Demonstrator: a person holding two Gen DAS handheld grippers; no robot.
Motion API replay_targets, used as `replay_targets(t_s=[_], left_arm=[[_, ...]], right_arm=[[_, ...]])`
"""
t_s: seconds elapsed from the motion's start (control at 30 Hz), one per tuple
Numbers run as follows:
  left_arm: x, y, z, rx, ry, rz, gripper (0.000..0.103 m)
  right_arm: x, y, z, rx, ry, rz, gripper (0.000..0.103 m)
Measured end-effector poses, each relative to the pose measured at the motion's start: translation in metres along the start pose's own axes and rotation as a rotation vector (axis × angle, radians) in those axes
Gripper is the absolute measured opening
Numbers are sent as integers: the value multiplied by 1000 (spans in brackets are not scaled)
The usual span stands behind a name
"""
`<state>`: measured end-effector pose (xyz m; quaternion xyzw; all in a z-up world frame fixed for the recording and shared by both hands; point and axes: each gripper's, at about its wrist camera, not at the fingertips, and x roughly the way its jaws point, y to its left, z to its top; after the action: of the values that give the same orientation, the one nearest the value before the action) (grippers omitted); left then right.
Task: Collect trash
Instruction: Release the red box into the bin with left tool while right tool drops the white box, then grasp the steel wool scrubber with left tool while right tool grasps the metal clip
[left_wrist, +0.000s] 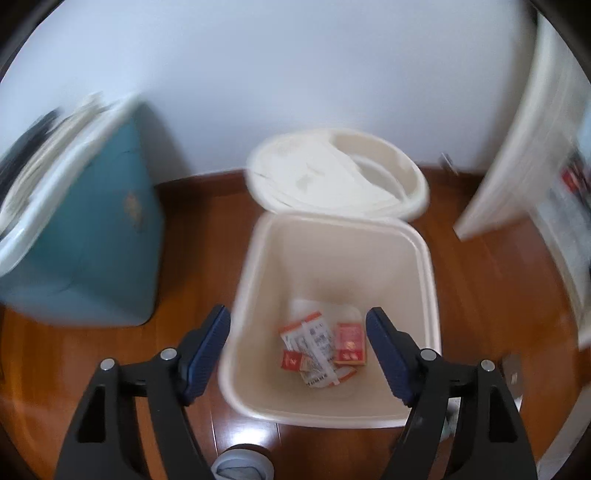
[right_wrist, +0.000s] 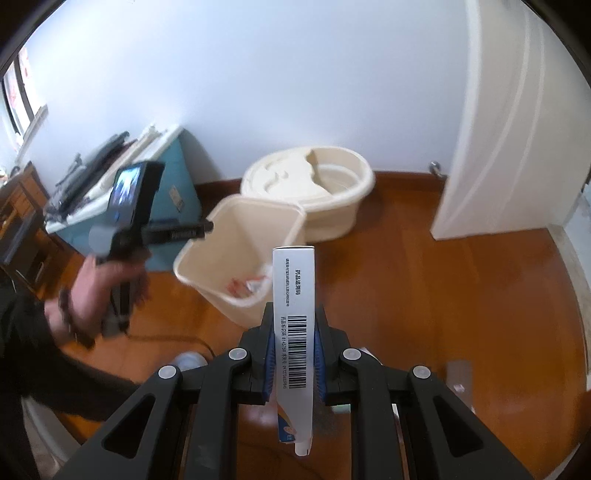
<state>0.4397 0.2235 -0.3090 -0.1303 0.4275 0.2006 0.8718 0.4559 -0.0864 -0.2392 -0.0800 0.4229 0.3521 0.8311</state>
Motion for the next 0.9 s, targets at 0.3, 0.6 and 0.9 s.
replay_targets(t_s=[0.3,0.6,0.9], left_arm=[[-22,65,-23,-234,-6,77,76],[-23,62,-17,-226,-48,54,76],[-29,11,-45,-79,-50,-3,76]], right_arm=[[146,73,87,119,8,118,18],[226,79,83,206,144,62,49],[86,0,39,185,94,66,76]])
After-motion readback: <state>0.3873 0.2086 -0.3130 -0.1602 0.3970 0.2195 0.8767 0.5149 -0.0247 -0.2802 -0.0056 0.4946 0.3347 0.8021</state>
